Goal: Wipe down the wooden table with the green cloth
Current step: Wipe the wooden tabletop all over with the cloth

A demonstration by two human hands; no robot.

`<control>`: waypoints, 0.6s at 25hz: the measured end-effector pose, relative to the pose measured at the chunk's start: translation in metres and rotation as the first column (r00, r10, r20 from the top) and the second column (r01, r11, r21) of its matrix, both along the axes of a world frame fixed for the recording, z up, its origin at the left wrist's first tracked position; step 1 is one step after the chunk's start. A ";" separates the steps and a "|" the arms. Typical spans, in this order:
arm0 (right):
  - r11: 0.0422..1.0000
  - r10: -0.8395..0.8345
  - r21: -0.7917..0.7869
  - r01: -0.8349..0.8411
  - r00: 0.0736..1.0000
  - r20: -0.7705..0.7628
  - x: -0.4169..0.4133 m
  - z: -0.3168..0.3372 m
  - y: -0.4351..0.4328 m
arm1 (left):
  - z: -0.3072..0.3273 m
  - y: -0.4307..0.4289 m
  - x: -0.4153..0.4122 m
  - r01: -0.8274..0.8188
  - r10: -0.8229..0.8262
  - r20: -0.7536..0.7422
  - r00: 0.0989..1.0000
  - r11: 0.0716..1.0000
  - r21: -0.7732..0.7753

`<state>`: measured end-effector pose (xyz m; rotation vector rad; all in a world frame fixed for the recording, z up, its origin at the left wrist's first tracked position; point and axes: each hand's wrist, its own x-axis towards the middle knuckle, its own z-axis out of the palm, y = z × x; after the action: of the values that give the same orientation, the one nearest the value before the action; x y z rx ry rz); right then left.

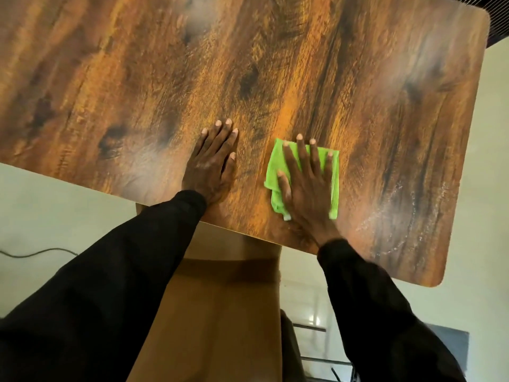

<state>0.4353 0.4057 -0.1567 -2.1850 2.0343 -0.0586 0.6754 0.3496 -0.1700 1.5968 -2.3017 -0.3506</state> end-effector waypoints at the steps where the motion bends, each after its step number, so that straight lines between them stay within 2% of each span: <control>1: 1.000 -0.026 -0.005 0.026 1.000 0.007 0.009 0.000 -0.022 | 0.001 0.001 0.005 0.002 -0.002 0.001 1.000 1.000 0.006; 4: 0.997 0.066 0.035 -0.067 0.998 0.004 0.042 0.003 -0.058 | 0.003 -0.001 0.035 -0.004 0.004 0.031 0.999 1.000 0.024; 7: 0.934 0.350 0.076 -0.350 0.937 0.004 0.066 0.000 -0.029 | 0.003 -0.004 0.080 -0.080 0.078 0.075 0.994 0.997 0.024; 9: 0.882 0.466 0.069 -0.466 0.885 0.012 0.058 -0.005 0.004 | 0.003 -0.008 0.115 -0.139 0.135 0.096 0.986 0.990 0.031; 11: 0.898 0.440 0.019 -0.440 0.898 0.006 0.033 -0.008 0.013 | 0.004 -0.013 0.149 -0.185 0.179 0.133 0.975 0.982 0.040; 15: 0.991 0.129 -0.022 -0.129 0.992 -0.011 0.033 -0.002 -0.061 | -0.003 -0.021 0.170 -0.261 0.253 0.155 0.955 0.965 0.033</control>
<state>0.4678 0.3448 -0.1590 -2.3295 1.9005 -0.0570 0.8456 0.3287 -0.1726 1.9832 -2.1663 -0.2378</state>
